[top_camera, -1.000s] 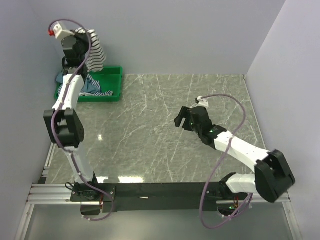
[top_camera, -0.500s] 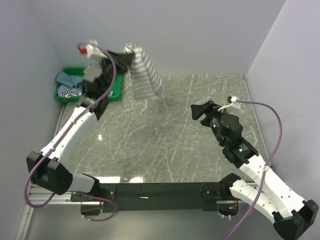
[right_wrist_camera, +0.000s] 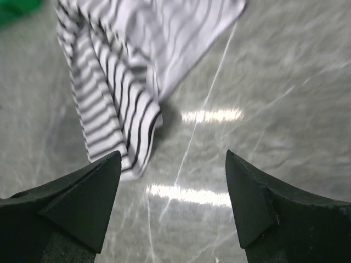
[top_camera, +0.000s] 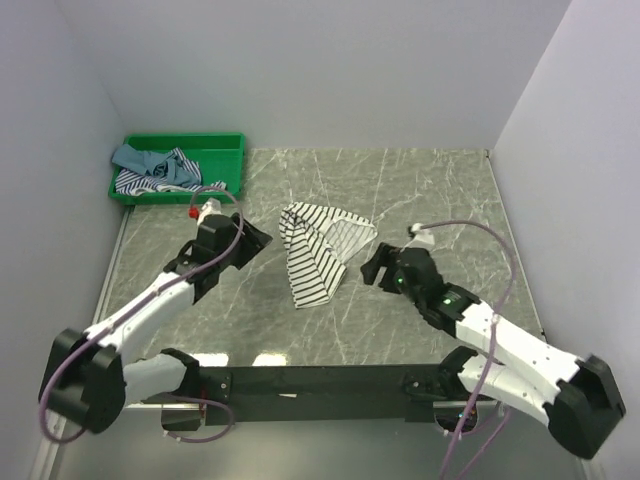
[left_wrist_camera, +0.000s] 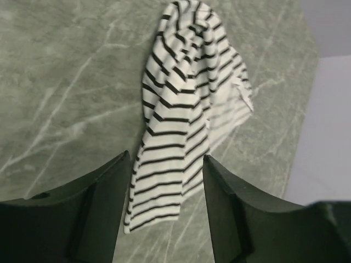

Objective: Fold and stack the tank tops
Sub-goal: Move the tank top to the center of the board

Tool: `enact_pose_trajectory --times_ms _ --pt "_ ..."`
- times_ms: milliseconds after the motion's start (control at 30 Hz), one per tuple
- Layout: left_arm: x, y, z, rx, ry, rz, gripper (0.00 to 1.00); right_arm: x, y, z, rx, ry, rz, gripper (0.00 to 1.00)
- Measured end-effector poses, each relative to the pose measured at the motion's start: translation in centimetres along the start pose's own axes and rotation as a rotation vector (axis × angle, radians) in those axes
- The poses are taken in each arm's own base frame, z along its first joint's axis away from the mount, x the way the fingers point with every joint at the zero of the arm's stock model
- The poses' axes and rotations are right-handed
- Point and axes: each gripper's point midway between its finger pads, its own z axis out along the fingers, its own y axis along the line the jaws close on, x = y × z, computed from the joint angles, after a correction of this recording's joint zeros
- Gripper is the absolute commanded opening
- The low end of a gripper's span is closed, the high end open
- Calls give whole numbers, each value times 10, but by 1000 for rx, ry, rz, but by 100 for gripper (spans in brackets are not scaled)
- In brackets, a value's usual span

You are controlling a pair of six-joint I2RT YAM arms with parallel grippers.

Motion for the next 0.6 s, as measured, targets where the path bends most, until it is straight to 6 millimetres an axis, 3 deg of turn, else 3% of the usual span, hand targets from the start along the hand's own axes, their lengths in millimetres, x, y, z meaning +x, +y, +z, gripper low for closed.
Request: enact_pose_trajectory --times_ms 100,200,400,600 --pt "8 -8 -16 49 1 15 59 31 8 11 4 95 -52 80" --pt "45 1 -19 48 91 62 56 54 14 26 31 173 -108 79" --pt "118 39 -9 -70 292 162 53 54 22 51 74 184 -140 79" --pt "143 54 1 -127 360 208 43 51 26 61 80 168 -147 78"
